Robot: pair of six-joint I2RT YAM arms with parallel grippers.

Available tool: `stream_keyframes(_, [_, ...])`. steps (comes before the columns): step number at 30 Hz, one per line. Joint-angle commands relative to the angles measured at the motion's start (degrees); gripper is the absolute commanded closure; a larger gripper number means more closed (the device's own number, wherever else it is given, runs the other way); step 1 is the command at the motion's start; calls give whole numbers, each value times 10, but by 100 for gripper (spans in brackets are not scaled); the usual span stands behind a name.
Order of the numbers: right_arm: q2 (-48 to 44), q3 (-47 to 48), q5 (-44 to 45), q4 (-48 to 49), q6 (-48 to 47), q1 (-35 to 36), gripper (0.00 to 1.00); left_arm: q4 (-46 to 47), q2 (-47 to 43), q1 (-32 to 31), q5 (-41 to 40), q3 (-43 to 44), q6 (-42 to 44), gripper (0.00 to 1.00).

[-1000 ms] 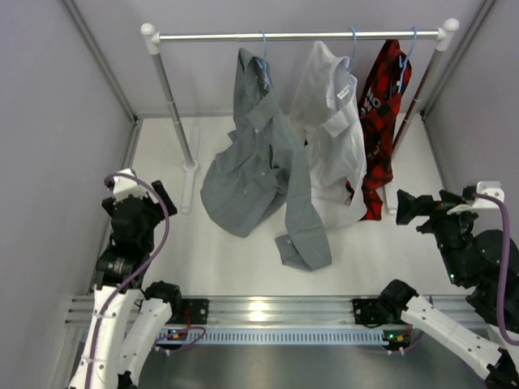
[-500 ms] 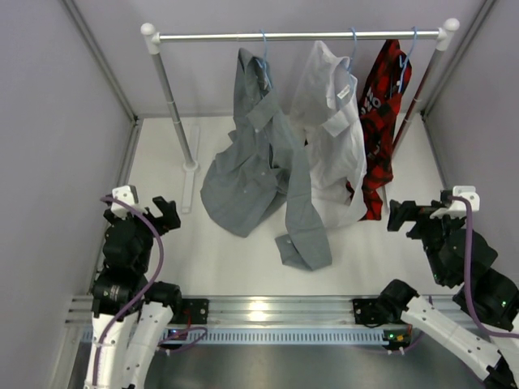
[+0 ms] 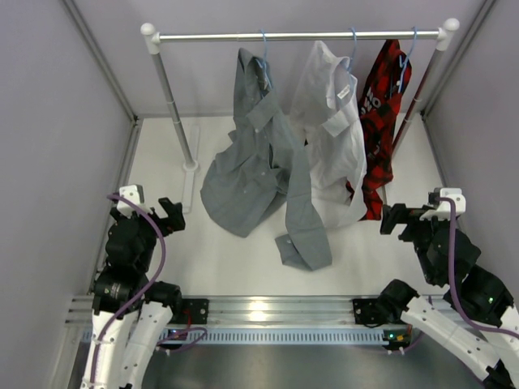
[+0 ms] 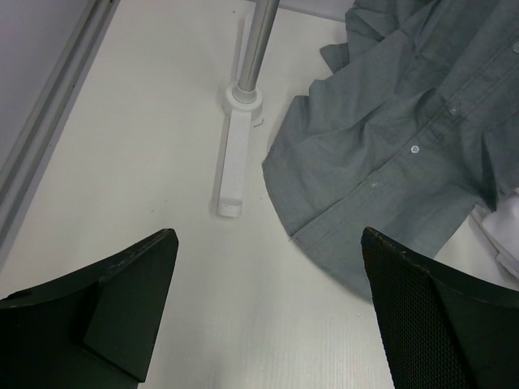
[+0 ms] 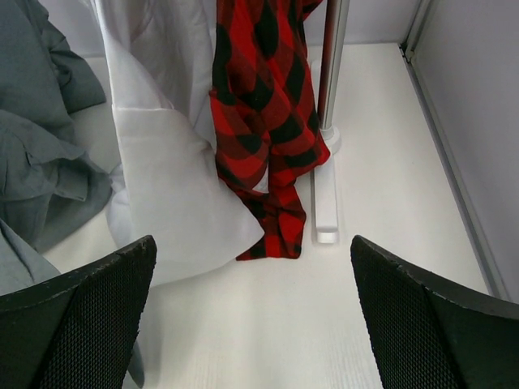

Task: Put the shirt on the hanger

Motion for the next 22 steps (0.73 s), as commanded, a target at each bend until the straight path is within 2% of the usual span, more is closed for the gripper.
stream_keyframes(1, [-3,1,-1,12,5,-2,1,18,-3,-1,10,-2,6,2])
stream_keyframes(22, [-10,-11,-9,15,6,-2,1,20,-6,-2,21,-3,9,2])
